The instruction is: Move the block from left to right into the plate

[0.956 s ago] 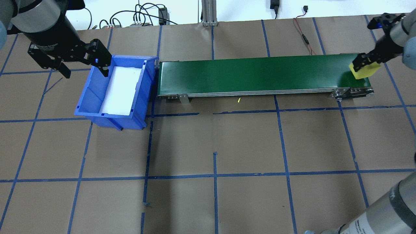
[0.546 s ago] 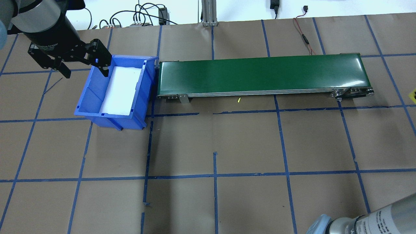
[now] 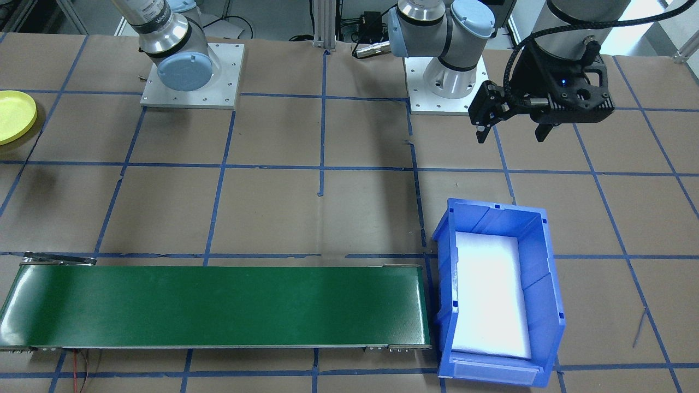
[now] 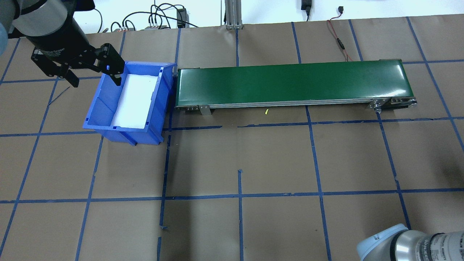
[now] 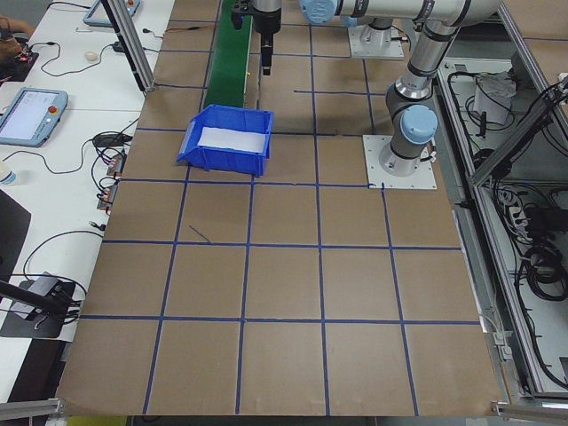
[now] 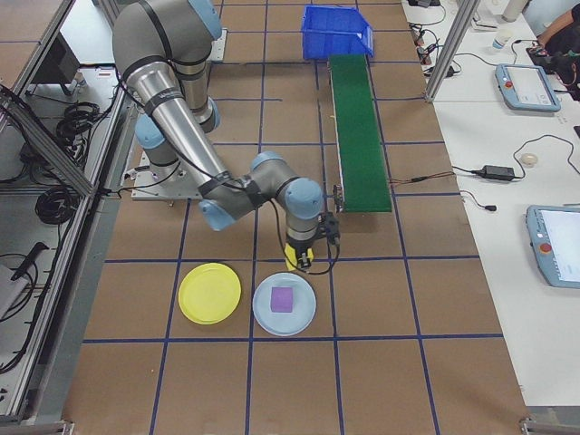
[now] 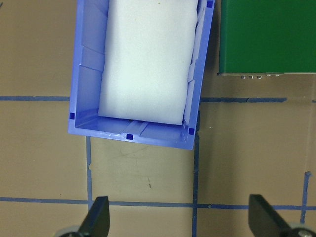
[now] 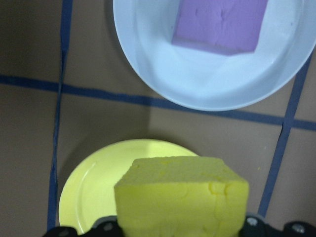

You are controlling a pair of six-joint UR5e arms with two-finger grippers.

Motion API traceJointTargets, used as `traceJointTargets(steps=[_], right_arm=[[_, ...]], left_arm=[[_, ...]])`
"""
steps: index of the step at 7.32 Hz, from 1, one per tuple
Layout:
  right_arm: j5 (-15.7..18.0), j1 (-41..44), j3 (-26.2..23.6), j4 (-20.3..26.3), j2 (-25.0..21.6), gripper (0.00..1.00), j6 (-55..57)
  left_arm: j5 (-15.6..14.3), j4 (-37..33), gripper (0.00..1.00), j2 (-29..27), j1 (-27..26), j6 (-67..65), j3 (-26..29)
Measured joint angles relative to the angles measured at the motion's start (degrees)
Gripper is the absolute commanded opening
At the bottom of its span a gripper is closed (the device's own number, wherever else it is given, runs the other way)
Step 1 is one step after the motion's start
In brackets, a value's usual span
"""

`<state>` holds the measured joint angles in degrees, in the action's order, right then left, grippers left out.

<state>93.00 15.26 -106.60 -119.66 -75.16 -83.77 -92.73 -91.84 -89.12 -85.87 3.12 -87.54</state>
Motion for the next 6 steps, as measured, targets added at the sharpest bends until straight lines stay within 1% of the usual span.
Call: traceJointTargets(steps=[1,2,3,4,5,6], right_arm=[[0.0,-3.9,-1.3,0.2,-0.1,0.53,-2.5],[-0.1,-6.0,-2.9,0.3,-0.2,0.56,-2.6],[-0.3,-6.8,-4.4,0.4,-0.2,0.56,-1.6],[-0.4,-7.1,-5.2,0.5,-0.2,0.63,-0.9],[-0.5,-7.1,-5.6,0.4,-0.2,0.76,-0.8],[-0.6,-7.2,-5.8,0.4,0.0,0.79,-1.1]], left_arm=[[0.0,0.0,1.00,0.0,0.0,0.0,0.0],[0.0,0.0,1.00,0.0,0.0,0.0,0.0],[0.0,0.0,1.00,0.0,0.0,0.0,0.0],[0.0,0.0,1.00,0.0,0.0,0.0,0.0],[0.0,0.0,1.00,0.0,0.0,0.0,0.0],[0.0,0.0,1.00,0.0,0.0,0.0,0.0]])
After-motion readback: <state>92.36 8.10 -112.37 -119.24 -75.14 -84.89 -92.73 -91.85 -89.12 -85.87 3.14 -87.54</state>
